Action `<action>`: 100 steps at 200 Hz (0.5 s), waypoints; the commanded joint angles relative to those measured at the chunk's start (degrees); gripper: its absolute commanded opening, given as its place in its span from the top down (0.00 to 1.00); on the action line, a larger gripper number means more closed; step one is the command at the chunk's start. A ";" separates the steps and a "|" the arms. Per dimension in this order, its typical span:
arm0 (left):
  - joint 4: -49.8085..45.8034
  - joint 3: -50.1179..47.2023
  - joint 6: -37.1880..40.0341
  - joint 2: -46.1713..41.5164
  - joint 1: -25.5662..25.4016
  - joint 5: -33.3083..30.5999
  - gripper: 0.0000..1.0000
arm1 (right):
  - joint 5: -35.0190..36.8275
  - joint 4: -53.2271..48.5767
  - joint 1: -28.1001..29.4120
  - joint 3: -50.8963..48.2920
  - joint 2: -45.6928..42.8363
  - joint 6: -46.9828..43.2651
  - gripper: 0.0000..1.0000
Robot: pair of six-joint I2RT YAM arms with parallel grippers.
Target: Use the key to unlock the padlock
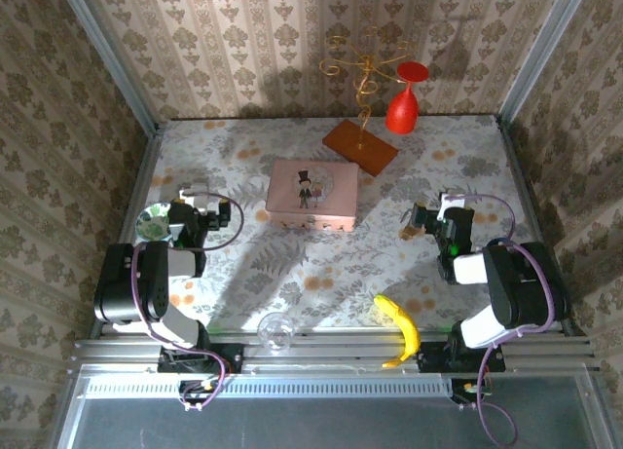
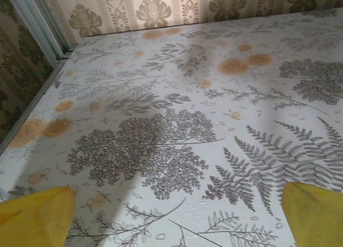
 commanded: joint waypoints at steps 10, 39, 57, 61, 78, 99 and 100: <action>-1.72 0.66 -0.58 -0.12 0.06 -0.07 0.00 | -2.31 -2.01 -0.25 3.25 0.00 -0.85 0.00; -1.08 0.27 0.42 -0.09 -0.84 -0.32 0.00 | -2.31 -1.93 -0.25 3.28 0.08 -0.89 0.00; -0.53 0.04 0.78 -0.17 -1.17 -0.77 0.00 | -2.31 -1.85 -0.25 3.26 0.08 -0.93 0.00; -0.33 -0.04 0.82 -0.10 -1.25 -0.90 0.00 | -2.31 -1.74 -0.24 3.26 0.12 -0.93 0.00; -0.29 -0.12 0.91 -0.17 -1.35 -1.02 0.00 | -2.31 -1.72 -0.25 3.23 0.11 -0.98 0.00; -0.85 0.23 0.86 -0.17 -1.35 -1.18 0.00 | -2.31 -1.80 -0.24 3.17 0.09 -0.95 0.00; -0.88 0.27 0.84 -0.17 -1.35 -1.24 0.00 | -2.31 -1.80 -0.25 3.17 0.09 -0.94 0.00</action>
